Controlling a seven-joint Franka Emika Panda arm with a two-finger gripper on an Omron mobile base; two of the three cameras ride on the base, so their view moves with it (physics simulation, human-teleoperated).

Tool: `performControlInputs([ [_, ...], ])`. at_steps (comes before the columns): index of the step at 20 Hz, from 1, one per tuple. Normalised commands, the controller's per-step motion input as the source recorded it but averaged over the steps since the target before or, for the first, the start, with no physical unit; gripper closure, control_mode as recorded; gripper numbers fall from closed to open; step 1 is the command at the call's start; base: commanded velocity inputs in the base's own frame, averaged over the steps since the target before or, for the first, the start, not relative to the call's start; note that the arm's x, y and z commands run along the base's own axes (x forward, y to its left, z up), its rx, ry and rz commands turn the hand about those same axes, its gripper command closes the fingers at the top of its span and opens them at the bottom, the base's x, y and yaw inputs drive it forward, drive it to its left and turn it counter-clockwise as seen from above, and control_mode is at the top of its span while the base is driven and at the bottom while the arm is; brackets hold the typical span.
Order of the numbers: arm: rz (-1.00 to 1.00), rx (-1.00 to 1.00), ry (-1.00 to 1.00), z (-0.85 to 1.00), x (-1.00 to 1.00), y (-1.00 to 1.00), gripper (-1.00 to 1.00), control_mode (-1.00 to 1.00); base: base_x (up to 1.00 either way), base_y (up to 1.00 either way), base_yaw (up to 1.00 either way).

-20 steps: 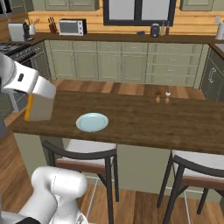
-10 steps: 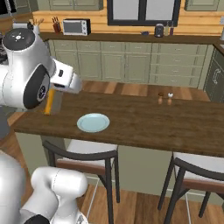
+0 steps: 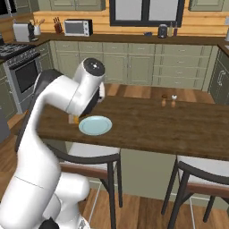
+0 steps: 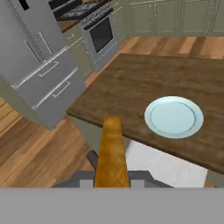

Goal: Start the toaster. Once the lever pops up, take the bread to the plate on the dining counter.

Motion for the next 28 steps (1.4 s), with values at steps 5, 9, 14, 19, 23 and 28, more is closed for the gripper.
performControlInputs([
  [5,0.21,0.13,-0.04,-0.68,0.94,0.17,1.0,-1.0,0.0,0.0,0.0],
  [9,0.11,0.13,-0.05,-0.47,0.89,0.1,1.0,-1.0,0.0,0.0,0.0],
  [14,0.03,0.07,-0.04,-0.24,0.88,0.0,1.0,-1.0,0.0,0.0,0.0],
  [19,0.06,0.05,0.0,-0.26,0.88,0.0,1.0,-1.0,0.0,0.0,0.0],
  [23,0.08,0.03,0.08,-0.59,0.62,0.02,1.0,-1.0,0.0,0.0,0.0],
  [28,0.0,0.0,0.08,-0.63,0.66,0.05,1.0,-1.0,0.0,0.0,0.0],
])
